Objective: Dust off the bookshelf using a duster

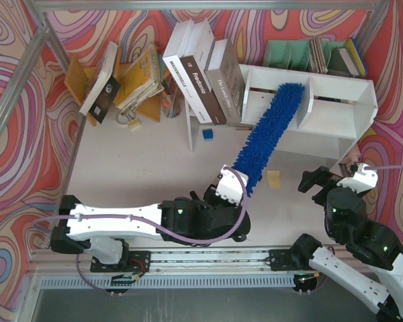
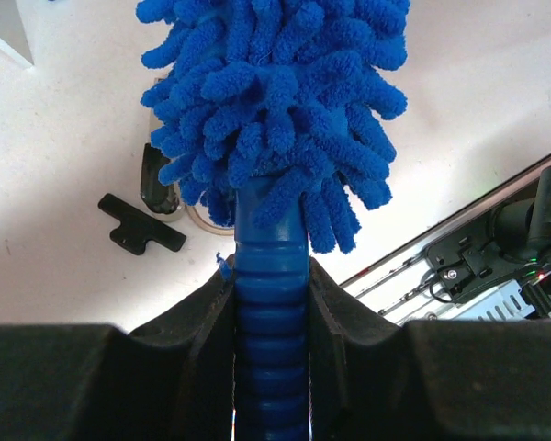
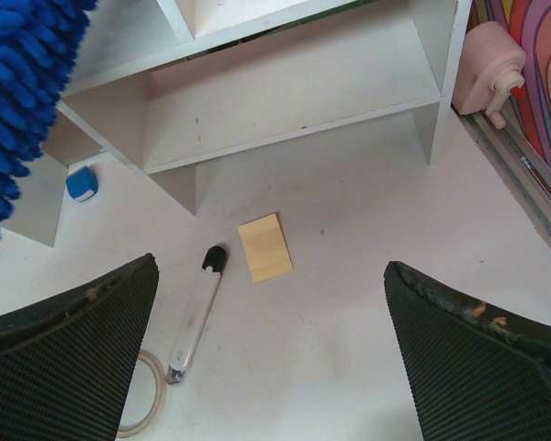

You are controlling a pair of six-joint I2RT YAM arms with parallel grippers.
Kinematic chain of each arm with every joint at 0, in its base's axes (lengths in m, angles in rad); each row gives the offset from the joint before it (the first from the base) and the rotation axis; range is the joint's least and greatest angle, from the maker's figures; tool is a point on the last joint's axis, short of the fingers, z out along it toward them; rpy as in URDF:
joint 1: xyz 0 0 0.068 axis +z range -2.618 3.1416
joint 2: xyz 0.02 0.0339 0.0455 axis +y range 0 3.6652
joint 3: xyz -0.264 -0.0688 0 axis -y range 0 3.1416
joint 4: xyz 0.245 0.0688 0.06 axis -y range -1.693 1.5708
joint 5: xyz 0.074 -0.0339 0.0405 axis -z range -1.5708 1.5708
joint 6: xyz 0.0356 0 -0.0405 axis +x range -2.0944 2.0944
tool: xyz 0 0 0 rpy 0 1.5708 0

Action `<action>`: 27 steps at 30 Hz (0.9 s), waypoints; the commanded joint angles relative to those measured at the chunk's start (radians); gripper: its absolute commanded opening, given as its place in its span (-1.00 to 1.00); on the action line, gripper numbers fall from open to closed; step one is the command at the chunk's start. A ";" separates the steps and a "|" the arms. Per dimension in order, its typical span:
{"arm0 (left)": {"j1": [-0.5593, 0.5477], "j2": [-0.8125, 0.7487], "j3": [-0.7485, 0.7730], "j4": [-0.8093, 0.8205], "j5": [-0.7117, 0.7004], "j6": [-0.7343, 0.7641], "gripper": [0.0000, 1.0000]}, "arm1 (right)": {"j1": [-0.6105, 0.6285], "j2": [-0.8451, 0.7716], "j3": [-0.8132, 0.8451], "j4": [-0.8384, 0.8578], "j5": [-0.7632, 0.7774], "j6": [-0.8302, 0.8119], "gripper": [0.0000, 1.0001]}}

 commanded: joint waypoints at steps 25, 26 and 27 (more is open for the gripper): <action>-0.101 0.184 0.332 0.056 -0.011 0.114 -1.00 | -0.001 -0.008 0.335 0.003 0.109 -0.085 0.95; -0.096 0.201 0.352 0.040 -0.003 0.099 -1.00 | -0.001 -0.008 0.340 -0.002 0.108 -0.079 0.95; -0.094 0.227 0.379 0.018 0.007 0.086 -1.00 | -0.001 -0.007 0.346 -0.008 0.107 -0.071 0.95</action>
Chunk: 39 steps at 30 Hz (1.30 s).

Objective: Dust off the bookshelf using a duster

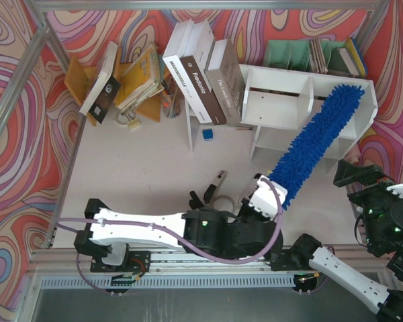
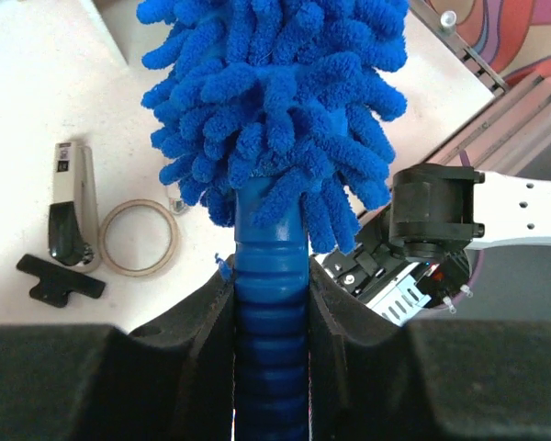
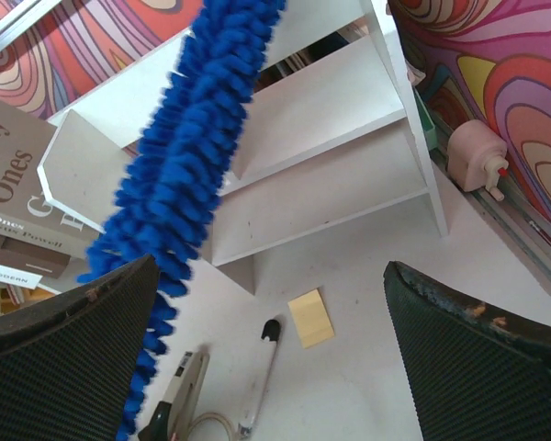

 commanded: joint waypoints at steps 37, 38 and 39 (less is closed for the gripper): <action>0.132 0.313 0.337 -0.063 0.198 0.021 -1.00 | -0.001 0.050 0.087 -0.090 0.019 0.092 0.96; 0.134 0.308 0.336 -0.047 0.188 0.027 -1.00 | -0.001 0.050 0.091 -0.089 0.019 0.092 0.95; 0.134 0.302 0.336 -0.035 0.173 0.034 -1.00 | -0.001 0.051 0.093 -0.088 0.018 0.092 0.95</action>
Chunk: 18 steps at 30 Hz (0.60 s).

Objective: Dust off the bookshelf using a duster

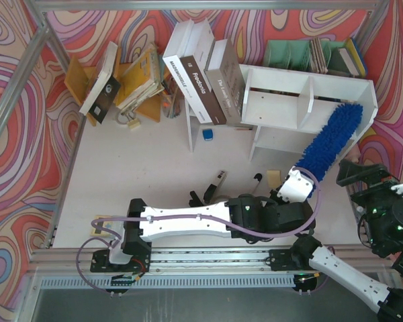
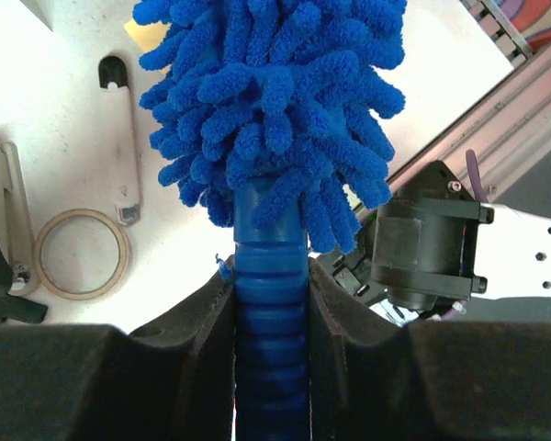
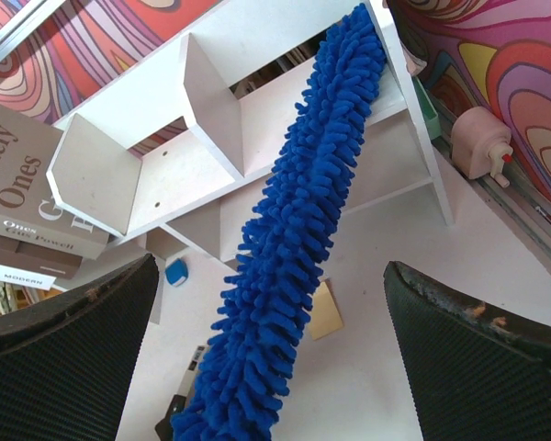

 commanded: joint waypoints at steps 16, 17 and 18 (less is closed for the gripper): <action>0.024 -0.091 -0.026 0.172 -0.078 0.108 -1.00 | -0.001 -0.006 0.011 -0.008 0.013 0.006 0.96; 0.026 -0.084 -0.023 0.162 -0.067 0.105 -1.00 | -0.001 -0.005 0.010 -0.008 0.013 0.006 0.96; 0.026 -0.078 -0.023 0.155 -0.053 0.095 -1.00 | -0.001 -0.006 0.008 -0.007 0.013 0.005 0.96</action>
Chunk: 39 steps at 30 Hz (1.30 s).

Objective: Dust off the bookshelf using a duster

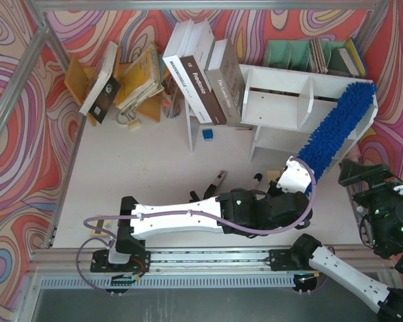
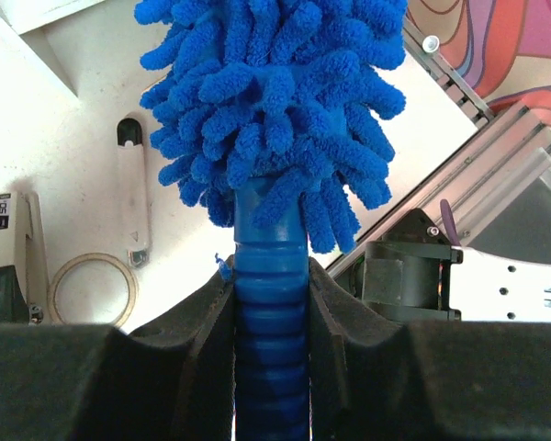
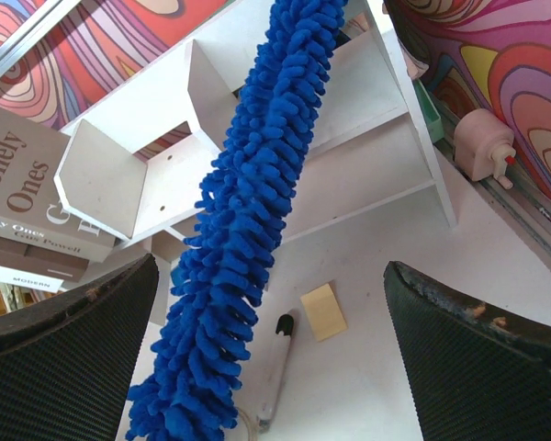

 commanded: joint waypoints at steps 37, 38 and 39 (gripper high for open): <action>-0.078 -0.155 -0.150 -0.036 -0.025 -0.031 -1.00 | -0.001 -0.017 -0.058 -0.031 -0.013 0.058 0.96; -0.073 -0.153 -0.157 -0.035 -0.018 -0.034 -1.00 | -0.001 -0.017 -0.060 -0.033 -0.013 0.061 0.96; -0.069 -0.151 -0.165 -0.035 -0.012 -0.039 -1.00 | -0.001 -0.017 -0.063 -0.036 -0.013 0.064 0.96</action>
